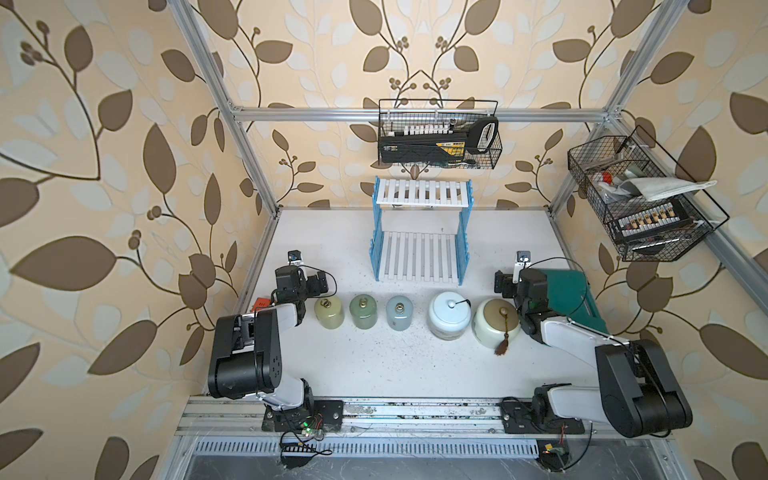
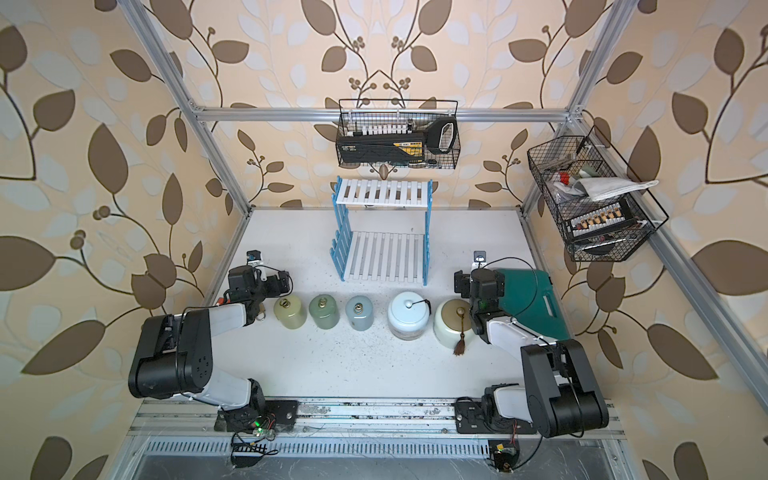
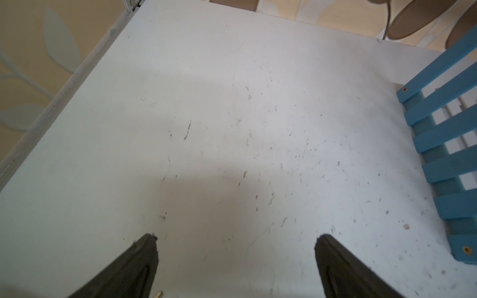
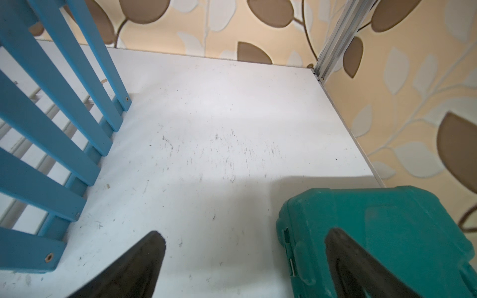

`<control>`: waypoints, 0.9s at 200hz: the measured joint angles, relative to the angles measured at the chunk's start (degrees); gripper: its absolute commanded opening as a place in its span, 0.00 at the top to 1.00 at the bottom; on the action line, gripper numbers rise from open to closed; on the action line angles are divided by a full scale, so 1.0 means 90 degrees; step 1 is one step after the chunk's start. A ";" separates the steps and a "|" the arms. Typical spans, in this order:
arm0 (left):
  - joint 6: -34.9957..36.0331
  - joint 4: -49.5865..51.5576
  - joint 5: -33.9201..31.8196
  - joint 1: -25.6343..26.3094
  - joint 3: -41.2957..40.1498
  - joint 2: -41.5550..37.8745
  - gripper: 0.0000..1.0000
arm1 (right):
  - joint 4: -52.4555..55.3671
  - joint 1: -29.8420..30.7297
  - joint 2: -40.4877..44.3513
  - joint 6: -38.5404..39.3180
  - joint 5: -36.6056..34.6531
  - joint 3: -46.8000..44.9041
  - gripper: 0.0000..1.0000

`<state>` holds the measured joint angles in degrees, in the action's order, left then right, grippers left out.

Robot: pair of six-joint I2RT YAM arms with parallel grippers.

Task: Remove the tea canisters from the shelf
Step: Reset both arms

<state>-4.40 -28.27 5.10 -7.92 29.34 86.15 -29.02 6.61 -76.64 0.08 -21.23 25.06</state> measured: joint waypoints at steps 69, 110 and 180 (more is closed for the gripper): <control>-0.0007 -0.0486 0.0170 -0.0041 -0.0352 0.0000 0.01 | -0.0661 -0.0027 -0.0100 -0.0007 0.0007 -0.0153 0.01; -0.0007 -0.0505 0.0168 -0.0041 -0.0357 0.0000 0.01 | -0.0746 -0.0029 -0.0100 -0.0005 0.0007 -0.0177 0.01; -0.0005 -0.0641 0.0177 -0.0041 -0.0403 0.0000 0.01 | -0.0767 -0.0036 -0.0066 -0.0005 0.0078 -0.0231 0.01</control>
<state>-4.45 -34.04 6.70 -8.29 25.71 86.15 -35.92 6.28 -77.23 0.03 -20.53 22.98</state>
